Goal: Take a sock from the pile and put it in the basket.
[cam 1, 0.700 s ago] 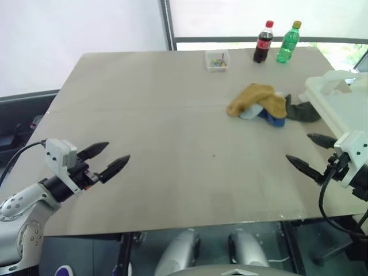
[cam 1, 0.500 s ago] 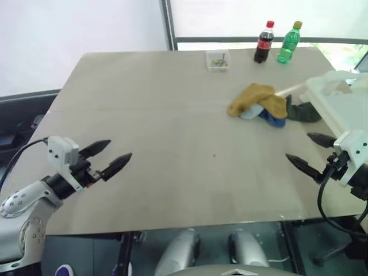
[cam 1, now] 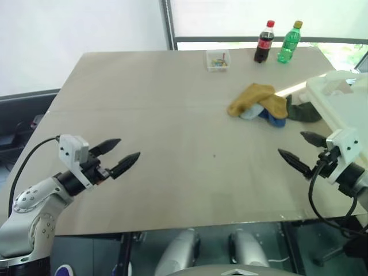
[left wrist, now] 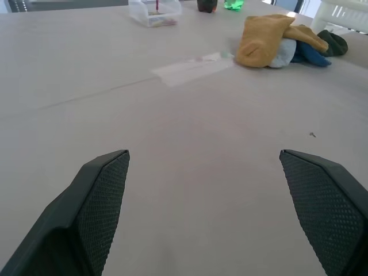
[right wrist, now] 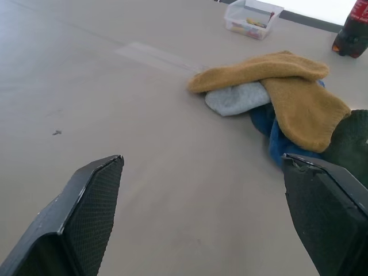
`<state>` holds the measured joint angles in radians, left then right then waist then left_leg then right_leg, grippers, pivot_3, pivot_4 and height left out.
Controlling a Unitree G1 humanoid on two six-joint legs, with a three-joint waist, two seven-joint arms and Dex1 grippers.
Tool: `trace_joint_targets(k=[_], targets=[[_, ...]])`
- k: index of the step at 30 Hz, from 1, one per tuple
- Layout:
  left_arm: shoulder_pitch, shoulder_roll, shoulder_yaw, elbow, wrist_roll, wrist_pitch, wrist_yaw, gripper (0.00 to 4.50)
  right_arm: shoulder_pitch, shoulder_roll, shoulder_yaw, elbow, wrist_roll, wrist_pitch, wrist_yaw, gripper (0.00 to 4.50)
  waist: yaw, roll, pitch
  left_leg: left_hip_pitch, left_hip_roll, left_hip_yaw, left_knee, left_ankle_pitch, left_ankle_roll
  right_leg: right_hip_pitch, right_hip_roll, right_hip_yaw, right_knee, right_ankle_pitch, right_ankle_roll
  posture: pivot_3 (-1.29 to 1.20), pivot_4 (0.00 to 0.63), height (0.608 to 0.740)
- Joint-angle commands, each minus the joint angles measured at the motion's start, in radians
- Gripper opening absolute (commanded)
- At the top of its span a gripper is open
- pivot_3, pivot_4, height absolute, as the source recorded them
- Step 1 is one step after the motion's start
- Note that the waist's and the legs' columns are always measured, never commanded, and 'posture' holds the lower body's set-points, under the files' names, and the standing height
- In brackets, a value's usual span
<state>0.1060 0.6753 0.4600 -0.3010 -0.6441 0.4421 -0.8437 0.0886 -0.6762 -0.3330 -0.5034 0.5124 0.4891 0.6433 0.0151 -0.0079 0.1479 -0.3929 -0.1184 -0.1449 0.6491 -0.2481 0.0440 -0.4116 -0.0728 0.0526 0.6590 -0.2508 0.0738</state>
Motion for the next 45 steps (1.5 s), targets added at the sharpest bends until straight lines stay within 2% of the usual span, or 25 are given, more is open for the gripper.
trace_joint_targets(k=[1, 5, 11, 15, 21, 23, 27, 35, 39, 45], targets=[[-0.002, 0.009, 0.004, -0.022, -0.002, -0.014, -0.001, 4.42, -0.012, 0.013, 0.008, -0.031, -0.035, -0.047, -0.025, 4.50, -0.001, 0.000, 0.000, 0.000, 0.000, 0.000, 0.000, 0.000, 0.000, 0.000, 0.000, 0.000, 0.000, 0.000, 0.000, 0.00, 0.150, 0.740], [0.008, 0.017, 0.018, -0.016, 0.001, -0.023, -0.013, 4.42, -0.049, 0.053, 0.045, -0.025, -0.037, -0.019, -0.072, 4.50, -0.004, 0.000, 0.000, 0.000, 0.000, 0.000, 0.000, 0.000, 0.000, 0.000, 0.000, 0.000, 0.000, 0.000, 0.000, 0.00, 0.150, 0.740], [-0.008, 0.015, -0.001, -0.033, -0.001, -0.023, -0.008, 4.42, -0.176, 0.082, 0.175, 0.014, -0.093, 0.079, -0.150, 4.50, -0.002, 0.000, 0.000, 0.000, 0.000, 0.000, 0.000, 0.000, 0.000, -0.001, 0.000, 0.000, 0.000, 0.000, 0.000, 0.00, 0.150, 0.740], [-0.030, 0.013, -0.036, -0.024, 0.017, -0.036, -0.019, 4.42, -0.329, 0.143, 0.269, 0.153, -0.183, 0.030, -0.186, 4.50, -0.005, 0.000, 0.000, 0.000, 0.000, 0.000, 0.000, 0.000, -0.001, -0.001, 0.000, 0.000, 0.000, 0.000, 0.000, 0.00, 0.150, 0.740], [-0.093, 0.003, -0.062, -0.035, -0.035, -0.012, -0.032, 4.42, -0.545, 0.277, 0.379, 0.411, -0.285, 0.006, -0.238, 4.50, -0.007, 0.000, 0.000, 0.000, 0.000, 0.000, -0.001, 0.003, -0.005, -0.003, 0.001, 0.000, 0.001, 0.001, -0.001, 0.00, 0.150, 0.740], [-0.116, 0.000, -0.071, -0.031, -0.045, -0.007, -0.028, 4.42, -0.615, 0.336, 0.388, 0.517, -0.298, -0.006, -0.255, 4.50, -0.010, 0.000, 0.000, -0.001, 0.000, 0.001, -0.002, 0.003, -0.005, -0.004, 0.001, 0.001, 0.001, 0.001, -0.001, 0.00, 0.150, 0.740], [-0.125, 0.002, -0.082, -0.032, -0.040, -0.005, -0.023, 4.42, -0.771, 0.476, 0.327, 0.761, -0.277, -0.028, -0.330, 4.50, -0.028, 0.001, 0.000, -0.002, 0.000, 0.001, -0.002, 0.003, -0.005, -0.004, 0.001, 0.001, 0.001, 0.001, -0.002, 0.00, 0.150, 0.740], [-0.111, 0.017, -0.058, -0.040, -0.033, -0.005, -0.014, 4.42, -0.917, 0.537, 0.307, 1.067, -0.342, -0.150, -0.391, 4.50, -0.035, 0.001, 0.001, -0.002, 0.000, 0.001, -0.003, 0.003, -0.005, -0.007, 0.002, 0.001, 0.001, 0.001, -0.002, 0.00, 0.150, 0.740], [-0.085, 0.018, -0.040, -0.060, -0.038, -0.005, -0.007, 4.42, -0.948, 0.542, 0.295, 1.108, -0.352, -0.176, -0.403, 4.50, -0.045, 0.001, 0.001, -0.002, 0.000, 0.001, -0.003, 0.003, -0.005, -0.007, 0.002, 0.001, 0.001, 0.001, -0.002, 0.00, 0.150, 0.740], [-0.060, 0.019, -0.034, -0.084, -0.031, -0.017, 0.000, 4.42, -0.939, 0.543, 0.273, 1.005, -0.316, -0.089, -0.393, 4.50, -0.056, 0.001, 0.001, -0.002, 0.000, 0.001, -0.003, 0.003, -0.005, -0.007, 0.002, 0.002, 0.002, 0.001, -0.002, 0.00, 0.150, 0.740]])
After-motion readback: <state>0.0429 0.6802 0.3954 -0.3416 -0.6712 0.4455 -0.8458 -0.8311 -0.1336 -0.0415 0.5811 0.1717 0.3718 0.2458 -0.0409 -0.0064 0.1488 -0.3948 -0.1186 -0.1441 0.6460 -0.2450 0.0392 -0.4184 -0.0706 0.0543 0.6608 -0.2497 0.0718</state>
